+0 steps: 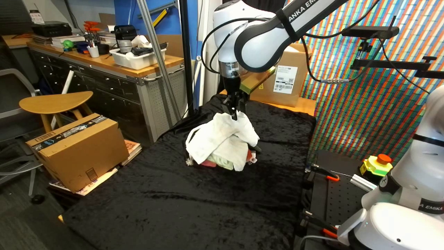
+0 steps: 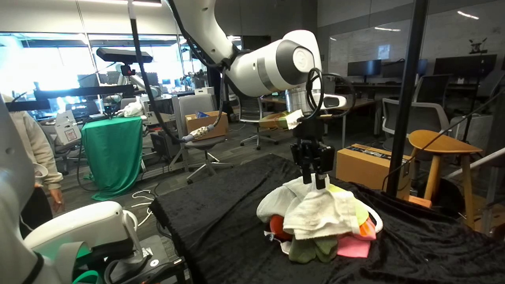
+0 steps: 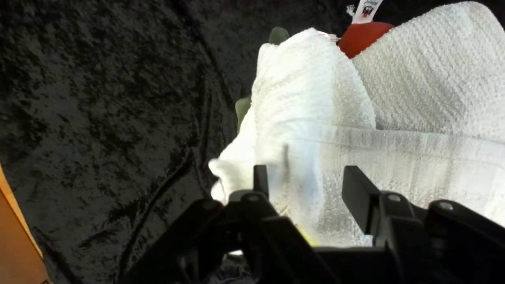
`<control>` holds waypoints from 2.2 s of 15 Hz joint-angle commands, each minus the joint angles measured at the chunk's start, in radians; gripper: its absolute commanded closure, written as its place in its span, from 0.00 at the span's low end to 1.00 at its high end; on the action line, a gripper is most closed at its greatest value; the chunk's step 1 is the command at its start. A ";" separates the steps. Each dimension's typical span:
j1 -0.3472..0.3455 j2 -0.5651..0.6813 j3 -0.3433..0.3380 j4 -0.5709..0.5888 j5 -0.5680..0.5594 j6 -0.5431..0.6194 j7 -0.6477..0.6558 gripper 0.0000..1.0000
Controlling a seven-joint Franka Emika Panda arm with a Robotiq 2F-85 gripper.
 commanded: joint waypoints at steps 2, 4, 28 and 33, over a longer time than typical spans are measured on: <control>0.001 -0.021 -0.022 0.018 -0.022 -0.011 0.016 0.07; -0.004 -0.058 -0.030 0.006 -0.022 -0.024 -0.004 0.00; 0.027 -0.943 -0.129 -0.445 0.274 -0.138 -0.768 0.00; 0.056 -0.955 -0.146 -0.467 0.288 -0.130 -0.783 0.00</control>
